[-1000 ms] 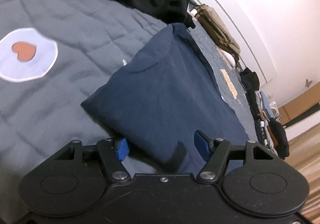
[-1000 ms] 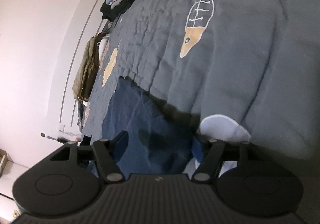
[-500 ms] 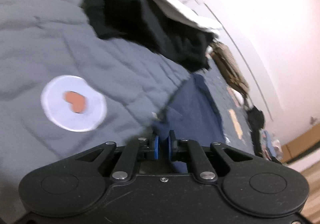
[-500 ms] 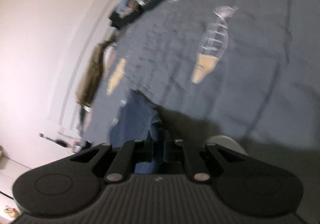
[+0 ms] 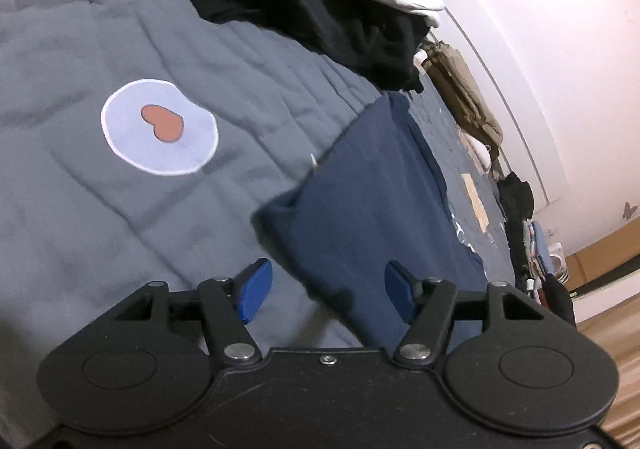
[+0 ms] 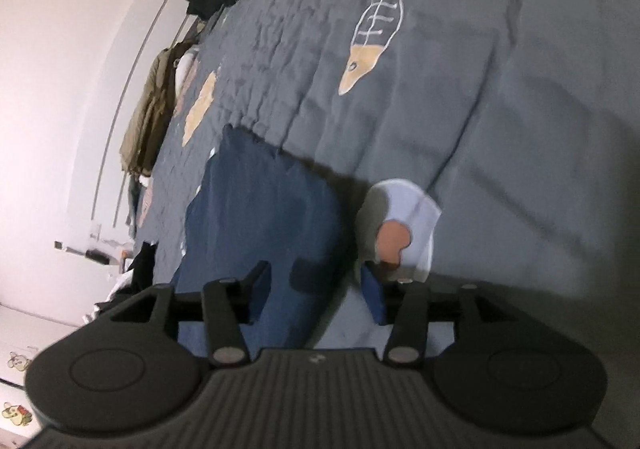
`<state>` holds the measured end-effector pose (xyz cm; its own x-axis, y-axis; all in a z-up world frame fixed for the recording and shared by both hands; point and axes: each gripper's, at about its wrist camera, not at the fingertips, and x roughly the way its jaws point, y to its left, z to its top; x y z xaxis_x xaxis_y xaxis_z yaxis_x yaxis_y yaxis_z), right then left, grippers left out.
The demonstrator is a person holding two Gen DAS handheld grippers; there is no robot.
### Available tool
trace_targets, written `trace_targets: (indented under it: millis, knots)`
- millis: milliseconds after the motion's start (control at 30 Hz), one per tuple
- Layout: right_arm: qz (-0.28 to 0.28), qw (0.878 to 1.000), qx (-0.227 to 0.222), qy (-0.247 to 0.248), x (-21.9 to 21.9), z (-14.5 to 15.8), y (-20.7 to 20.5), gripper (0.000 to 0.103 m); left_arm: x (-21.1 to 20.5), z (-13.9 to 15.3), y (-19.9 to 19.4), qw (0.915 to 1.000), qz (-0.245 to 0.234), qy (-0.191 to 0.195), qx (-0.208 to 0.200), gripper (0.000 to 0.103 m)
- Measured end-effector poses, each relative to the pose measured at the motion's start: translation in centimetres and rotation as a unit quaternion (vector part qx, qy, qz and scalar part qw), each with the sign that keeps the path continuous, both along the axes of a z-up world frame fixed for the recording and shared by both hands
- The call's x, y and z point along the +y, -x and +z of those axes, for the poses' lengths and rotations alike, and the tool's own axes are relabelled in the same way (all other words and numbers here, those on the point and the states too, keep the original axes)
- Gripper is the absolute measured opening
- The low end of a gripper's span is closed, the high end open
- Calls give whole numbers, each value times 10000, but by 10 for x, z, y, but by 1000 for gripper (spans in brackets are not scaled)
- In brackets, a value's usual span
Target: Fold clothes
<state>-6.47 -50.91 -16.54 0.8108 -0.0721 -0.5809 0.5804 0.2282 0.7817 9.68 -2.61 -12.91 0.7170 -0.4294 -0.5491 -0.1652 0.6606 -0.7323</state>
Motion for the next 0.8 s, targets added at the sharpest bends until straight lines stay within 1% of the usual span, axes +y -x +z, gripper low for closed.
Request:
trace_targets:
  millis: [67, 133, 233, 300, 400, 500, 533, 600, 633, 667, 700, 733, 800]
  knots:
    - [42, 10000, -4, 15, 1, -1, -1, 52, -7, -3, -1, 9998, -170, 126, 13, 62]
    - [81, 10000, 12, 30, 4, -5, -3, 54, -14, -7, -3, 9997, -239, 62, -4, 62]
    - [-128, 9998, -155, 32, 3, -12, -5, 55, -19, -15, -17, 9997, -236, 18, -23, 62]
    - [-262, 9993, -281, 31, -5, -16, -8, 55, -21, -16, -29, 9994, -336, 37, -53, 62]
    - [-357, 9983, -470, 2, -16, -23, -15, 55, -21, -18, -40, 9997, -171, 165, -22, 62]
    - [-352, 9973, -636, 21, -22, -26, -22, 56, -23, -17, -40, 9999, -94, 120, -68, 60]
    - [-349, 9969, -702, 18, -22, -26, -22, 56, -24, -16, -40, 9999, -73, 81, -99, 56]
    - [-348, 9959, -839, 12, -23, -25, -22, 55, -22, -15, -39, 9999, 5, -20, -171, 31]
    - [-348, 9953, -907, 9, -23, -24, -22, 52, -21, -15, -39, 9998, 37, -59, -184, 16]
    - [-386, 9945, -977, -12, -24, -24, -21, 39, -19, -15, -40, 9998, 53, -46, -191, 15]
    - [-415, 9941, -1000, -9, -25, -23, -20, 30, -17, -15, -40, 9998, 62, -11, -202, 15]
    - [-428, 9943, -981, -21, -26, -23, -20, 16, -17, -16, -41, 9998, 76, -1, -177, 15]
    - [-425, 9943, -973, -72, -27, -22, -20, 16, -18, -17, -42, 9999, 107, 18, -55, 22]
